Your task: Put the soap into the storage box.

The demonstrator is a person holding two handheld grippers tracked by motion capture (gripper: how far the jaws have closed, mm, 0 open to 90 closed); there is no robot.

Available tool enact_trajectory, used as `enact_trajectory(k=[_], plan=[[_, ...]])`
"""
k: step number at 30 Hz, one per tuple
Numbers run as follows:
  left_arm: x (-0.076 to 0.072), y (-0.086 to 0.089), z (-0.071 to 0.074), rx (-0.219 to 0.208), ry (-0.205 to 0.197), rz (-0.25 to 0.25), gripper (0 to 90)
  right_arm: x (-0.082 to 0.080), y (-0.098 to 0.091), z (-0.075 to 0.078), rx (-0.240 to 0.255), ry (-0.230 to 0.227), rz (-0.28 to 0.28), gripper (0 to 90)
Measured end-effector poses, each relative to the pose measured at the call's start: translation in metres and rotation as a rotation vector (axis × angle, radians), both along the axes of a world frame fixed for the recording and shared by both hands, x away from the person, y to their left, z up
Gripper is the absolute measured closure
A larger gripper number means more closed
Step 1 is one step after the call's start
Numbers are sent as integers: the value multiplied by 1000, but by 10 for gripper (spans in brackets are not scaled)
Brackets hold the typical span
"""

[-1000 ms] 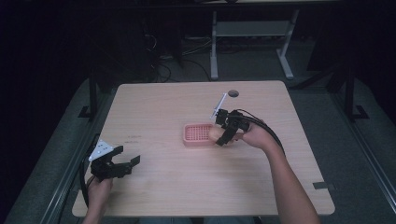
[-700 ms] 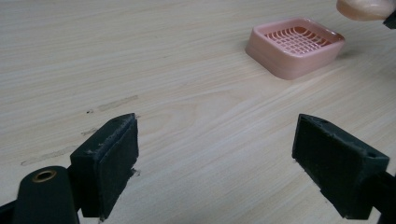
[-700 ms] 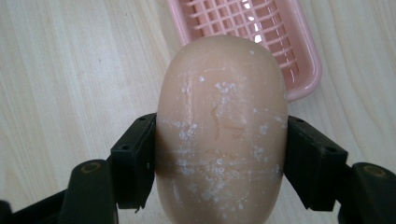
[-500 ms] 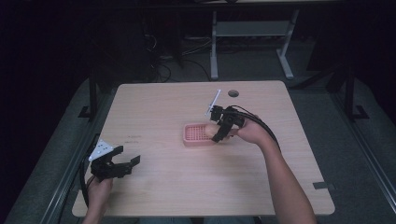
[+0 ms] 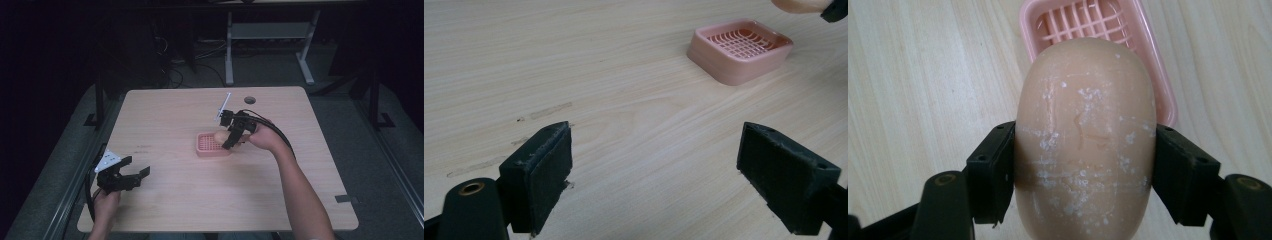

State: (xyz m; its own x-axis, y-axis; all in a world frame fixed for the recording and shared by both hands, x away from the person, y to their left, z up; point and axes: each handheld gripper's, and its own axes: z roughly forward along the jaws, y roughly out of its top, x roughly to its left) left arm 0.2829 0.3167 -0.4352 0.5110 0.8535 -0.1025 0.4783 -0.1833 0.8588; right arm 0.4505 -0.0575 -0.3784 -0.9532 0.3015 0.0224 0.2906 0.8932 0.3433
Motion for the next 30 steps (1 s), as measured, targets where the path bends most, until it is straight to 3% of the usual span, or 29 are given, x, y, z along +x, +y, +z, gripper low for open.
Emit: enact_trajectory(k=[14, 30], plan=[[0, -1, 0, -3, -2, 0, 142, 9, 18, 6, 10, -4, 30, 317], [0, -1, 0, -5, 0, -1, 143, 18, 36, -13, 2, 26, 44, 317]])
